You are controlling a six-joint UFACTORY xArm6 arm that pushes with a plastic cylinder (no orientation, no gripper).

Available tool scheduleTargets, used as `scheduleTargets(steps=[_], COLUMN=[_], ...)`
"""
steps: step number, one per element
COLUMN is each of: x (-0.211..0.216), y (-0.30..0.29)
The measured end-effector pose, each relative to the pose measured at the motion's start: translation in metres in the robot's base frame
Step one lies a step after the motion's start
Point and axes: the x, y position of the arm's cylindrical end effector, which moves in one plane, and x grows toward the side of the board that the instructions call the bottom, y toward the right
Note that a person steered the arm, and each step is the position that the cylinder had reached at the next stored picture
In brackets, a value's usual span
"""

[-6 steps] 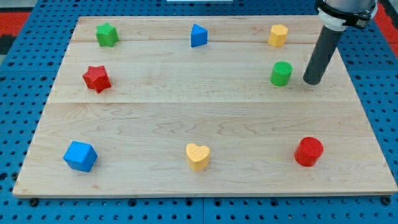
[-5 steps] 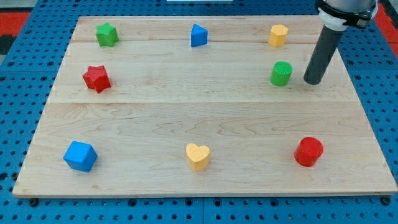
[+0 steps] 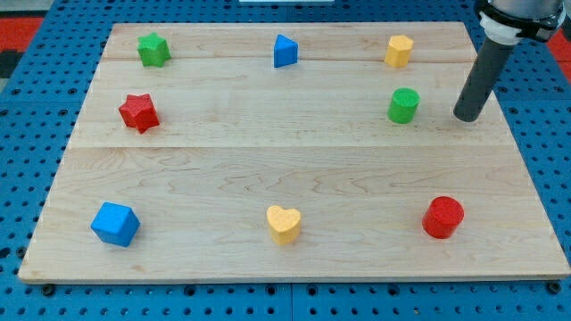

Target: Push the green circle towards the red star

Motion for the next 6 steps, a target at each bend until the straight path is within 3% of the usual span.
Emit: scheduleTargets(steps=[2,4,5,6], x=[-0.025,-0.012,-0.012,-0.012], y=[-0.037,-0.128,-0.128,-0.175])
